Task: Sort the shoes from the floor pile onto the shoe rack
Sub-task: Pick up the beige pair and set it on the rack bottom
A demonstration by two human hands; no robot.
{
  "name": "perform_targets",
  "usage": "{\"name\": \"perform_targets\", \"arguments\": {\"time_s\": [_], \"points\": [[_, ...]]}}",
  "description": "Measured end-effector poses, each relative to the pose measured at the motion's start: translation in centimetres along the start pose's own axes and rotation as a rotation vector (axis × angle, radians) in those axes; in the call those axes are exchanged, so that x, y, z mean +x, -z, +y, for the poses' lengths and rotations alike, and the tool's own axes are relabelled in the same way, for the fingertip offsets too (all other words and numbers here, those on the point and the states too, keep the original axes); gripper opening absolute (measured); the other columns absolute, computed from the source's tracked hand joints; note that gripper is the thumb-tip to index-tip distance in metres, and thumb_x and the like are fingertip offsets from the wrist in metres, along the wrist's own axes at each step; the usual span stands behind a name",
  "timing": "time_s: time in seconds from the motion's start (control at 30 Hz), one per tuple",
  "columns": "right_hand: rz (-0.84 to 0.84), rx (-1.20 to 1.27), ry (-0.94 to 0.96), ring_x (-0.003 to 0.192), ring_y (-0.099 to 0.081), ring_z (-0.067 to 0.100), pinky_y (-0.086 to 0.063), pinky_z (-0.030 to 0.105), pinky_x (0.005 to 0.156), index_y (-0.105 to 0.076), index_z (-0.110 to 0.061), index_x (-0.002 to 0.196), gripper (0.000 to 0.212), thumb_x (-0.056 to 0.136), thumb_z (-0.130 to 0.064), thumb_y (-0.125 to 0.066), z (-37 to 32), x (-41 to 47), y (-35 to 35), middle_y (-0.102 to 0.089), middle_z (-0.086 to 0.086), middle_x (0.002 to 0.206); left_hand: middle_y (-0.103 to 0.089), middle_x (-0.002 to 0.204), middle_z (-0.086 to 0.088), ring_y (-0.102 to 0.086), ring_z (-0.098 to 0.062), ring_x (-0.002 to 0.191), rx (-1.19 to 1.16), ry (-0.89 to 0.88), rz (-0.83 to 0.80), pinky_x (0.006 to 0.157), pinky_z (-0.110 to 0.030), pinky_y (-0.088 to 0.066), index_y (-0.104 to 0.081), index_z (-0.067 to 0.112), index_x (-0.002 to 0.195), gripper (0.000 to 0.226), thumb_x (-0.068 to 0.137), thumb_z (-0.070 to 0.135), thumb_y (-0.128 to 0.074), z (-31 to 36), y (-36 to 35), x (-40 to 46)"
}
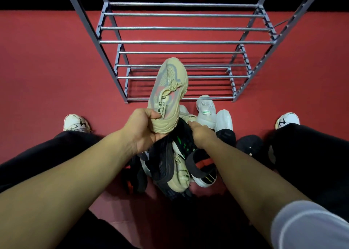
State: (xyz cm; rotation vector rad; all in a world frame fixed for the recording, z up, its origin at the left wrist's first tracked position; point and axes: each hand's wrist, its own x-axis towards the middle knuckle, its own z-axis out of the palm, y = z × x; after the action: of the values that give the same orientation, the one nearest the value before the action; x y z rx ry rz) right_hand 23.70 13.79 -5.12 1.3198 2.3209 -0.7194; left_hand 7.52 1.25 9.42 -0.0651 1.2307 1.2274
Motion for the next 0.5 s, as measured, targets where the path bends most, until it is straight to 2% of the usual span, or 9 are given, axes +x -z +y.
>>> {"name": "perform_targets", "arguments": {"time_s": [0.03,0.1,0.17,0.23,0.3,0.4,0.5], "points": [[-0.016,-0.03,-0.036,0.129,-0.046,0.033,-0.042,0.046,0.103,-0.026,-0.034,0.151,0.063,0.093,-0.012,-0.038,-0.2,0.3,0.0,-0.041,0.005,0.149,-0.073,0.099,-0.015,-0.072,-0.027,0.082,-0.002,-0.001,0.003,0.07,-0.037,-0.062,-0.061,0.001,0.118,0.047,0.075,0.006,-0.042,0.0,0.1,0.1],[-0.027,-0.101,-0.057,0.125,-0.049,0.033,-0.044,0.046,0.1,-0.033,-0.03,0.147,0.053,0.096,-0.015,-0.034,-0.4,0.9,-0.1,-0.046,0.007,0.144,-0.073,0.098,-0.015,-0.073,-0.026,0.08,0.003,-0.002,0.013,0.069,-0.036,-0.062,-0.062,0.002,0.116,0.044,0.077,0.006,-0.041,0.0,0.3,0.1],[0.005,-0.208,-0.044,0.119,-0.055,0.032,-0.046,0.041,0.088,-0.043,-0.02,0.136,0.043,0.095,-0.012,-0.037,-0.5,1.6,-0.2,-0.053,0.008,0.135,-0.074,0.096,-0.014,-0.073,-0.025,0.079,0.014,-0.002,0.028,0.07,-0.036,-0.062,-0.063,0.003,0.113,0.041,0.078,0.007,-0.041,0.0,0.7,0.1],[0.068,-0.33,-0.026,0.113,-0.06,0.032,-0.041,0.04,0.073,-0.05,-0.013,0.129,0.038,0.094,-0.005,-0.04,-0.4,1.8,-0.5,-0.058,0.008,0.127,-0.073,0.094,-0.012,-0.072,-0.024,0.079,0.029,-0.003,0.048,0.07,-0.033,-0.06,-0.064,0.006,0.111,0.039,0.079,0.009,-0.042,-0.1,0.9,0.0],[0.122,-0.397,-0.019,0.108,-0.063,0.032,-0.041,0.039,0.069,-0.054,-0.01,0.125,0.035,0.094,-0.001,-0.04,-0.2,1.8,-0.8,-0.061,0.009,0.122,-0.071,0.099,-0.011,-0.069,-0.024,0.083,0.031,-0.017,0.062,0.072,-0.033,-0.057,-0.063,0.008,0.112,0.038,0.081,0.01,-0.041,0.0,1.0,-0.2],[0.14,-0.355,-0.069,0.104,-0.064,0.029,-0.046,0.037,0.072,-0.059,-0.012,0.117,0.03,0.093,-0.006,-0.043,0.0,1.5,0.0,-0.065,0.008,0.114,-0.067,0.107,-0.011,-0.065,-0.028,0.096,-0.006,-0.046,0.067,0.071,-0.033,-0.057,-0.06,0.009,0.118,0.041,0.081,0.01,-0.042,0.3,1.1,-0.3],[0.134,-0.247,-0.166,0.095,-0.065,0.027,-0.047,0.032,0.068,-0.063,-0.016,0.105,0.019,0.087,-0.014,-0.056,0.5,1.1,1.8,-0.068,0.006,0.107,-0.068,0.103,-0.01,-0.067,-0.026,0.092,-0.011,-0.06,0.063,0.068,-0.032,-0.058,-0.061,0.009,0.116,0.041,0.079,0.01,-0.044,0.5,1.4,-0.4]]}}
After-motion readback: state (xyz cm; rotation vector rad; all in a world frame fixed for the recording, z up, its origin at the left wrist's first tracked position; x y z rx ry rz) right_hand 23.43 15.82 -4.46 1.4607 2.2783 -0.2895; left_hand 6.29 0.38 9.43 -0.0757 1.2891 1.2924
